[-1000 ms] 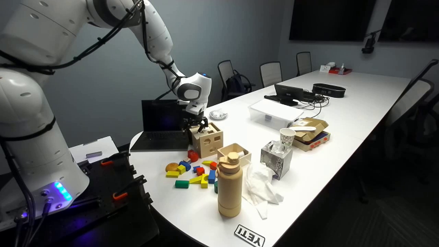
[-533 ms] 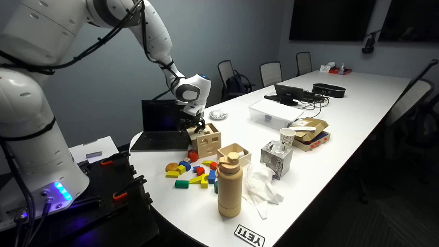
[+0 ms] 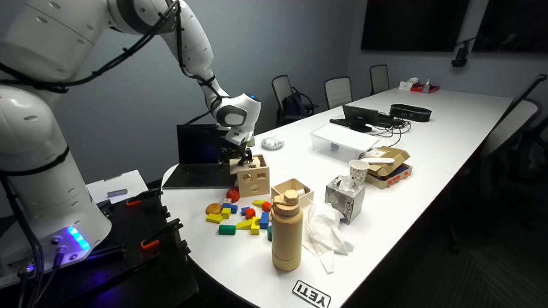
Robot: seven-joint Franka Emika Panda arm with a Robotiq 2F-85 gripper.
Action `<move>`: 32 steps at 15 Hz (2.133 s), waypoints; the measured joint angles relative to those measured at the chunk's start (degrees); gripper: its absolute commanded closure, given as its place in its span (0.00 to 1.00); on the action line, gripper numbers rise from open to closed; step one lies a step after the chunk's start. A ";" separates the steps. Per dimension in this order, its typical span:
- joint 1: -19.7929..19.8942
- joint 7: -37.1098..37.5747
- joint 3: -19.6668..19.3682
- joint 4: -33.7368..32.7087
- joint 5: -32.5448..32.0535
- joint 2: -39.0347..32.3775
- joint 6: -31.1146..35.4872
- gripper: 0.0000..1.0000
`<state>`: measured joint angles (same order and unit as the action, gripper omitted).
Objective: Move the shapes cube to the left next to the laptop
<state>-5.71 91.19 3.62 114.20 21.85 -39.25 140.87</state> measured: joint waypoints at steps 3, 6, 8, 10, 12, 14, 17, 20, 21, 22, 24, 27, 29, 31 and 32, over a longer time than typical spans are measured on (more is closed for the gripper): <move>0.00 -0.02 0.62 0.55 0.14 0.40 -0.26 0.00; 0.00 -0.17 1.37 0.86 0.20 0.82 -0.62 0.00; -0.01 -0.95 1.96 0.96 0.50 1.01 -0.76 0.00; -0.02 -2.12 2.52 1.05 1.33 1.11 -1.02 0.00; -0.02 -3.16 2.93 1.05 2.12 1.16 -1.37 0.00; -0.02 -4.08 3.27 1.05 2.57 1.18 -1.88 0.00; -0.05 -5.26 3.57 1.05 3.35 1.18 -2.61 0.00; -0.05 -6.34 3.86 1.07 4.44 1.17 -3.17 0.00; -0.04 -6.69 3.98 1.10 4.85 1.16 -3.26 0.00; -0.05 -6.94 4.19 1.14 5.41 1.13 -3.29 0.00; -0.05 -7.73 4.67 1.29 6.74 1.04 -3.29 0.00; -0.06 -8.50 5.00 1.57 8.36 1.02 -3.29 0.00; -0.06 -8.92 5.00 1.80 9.05 1.12 -3.29 0.00; -0.08 -8.92 5.00 2.08 9.12 1.45 -3.27 0.00; -0.11 -8.92 5.00 2.30 9.12 1.79 -3.27 0.00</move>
<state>-5.83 82.27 8.62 116.50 30.97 -37.46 137.60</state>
